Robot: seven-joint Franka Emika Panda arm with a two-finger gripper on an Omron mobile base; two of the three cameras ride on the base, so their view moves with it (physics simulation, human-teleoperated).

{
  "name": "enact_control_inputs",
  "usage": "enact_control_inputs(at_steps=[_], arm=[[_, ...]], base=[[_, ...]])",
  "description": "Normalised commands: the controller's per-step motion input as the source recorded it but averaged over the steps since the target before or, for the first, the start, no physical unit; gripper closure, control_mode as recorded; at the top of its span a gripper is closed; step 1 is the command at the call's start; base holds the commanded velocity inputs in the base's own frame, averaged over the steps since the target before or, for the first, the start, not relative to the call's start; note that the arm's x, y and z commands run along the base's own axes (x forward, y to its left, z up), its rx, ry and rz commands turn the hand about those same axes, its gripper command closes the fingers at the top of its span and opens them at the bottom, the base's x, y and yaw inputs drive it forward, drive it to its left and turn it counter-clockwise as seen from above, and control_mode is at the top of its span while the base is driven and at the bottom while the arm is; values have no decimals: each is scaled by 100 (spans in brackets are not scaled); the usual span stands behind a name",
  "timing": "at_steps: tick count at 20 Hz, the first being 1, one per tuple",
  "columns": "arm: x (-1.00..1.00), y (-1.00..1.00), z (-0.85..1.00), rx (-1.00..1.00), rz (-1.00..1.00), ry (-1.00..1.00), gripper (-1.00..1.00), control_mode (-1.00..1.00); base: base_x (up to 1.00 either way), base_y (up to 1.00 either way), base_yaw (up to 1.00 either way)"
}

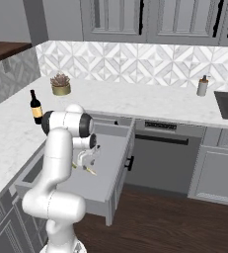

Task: Pick the dish brush from the drawer and place it on the counter.

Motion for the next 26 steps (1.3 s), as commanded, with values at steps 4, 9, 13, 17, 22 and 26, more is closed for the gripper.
enact_control_inputs(at_steps=[4,9,13,17,22,26], arm=[[-46,0,-8,0,2,2,-100,-100],[-78,10,-36,0,10,0,-100,-100],[-3,0,-89,-1,3,0,-100,-100],[-5,0,-24,0,0,2,100,-100],[-39,0,-1,0,0,0,100,-100],[-100,1,-28,0,0,0,100,-100]], base=[[0,0,0],[0,0,0],[0,0,0],[0,0,0],[0,0,0],[0,0,0]])
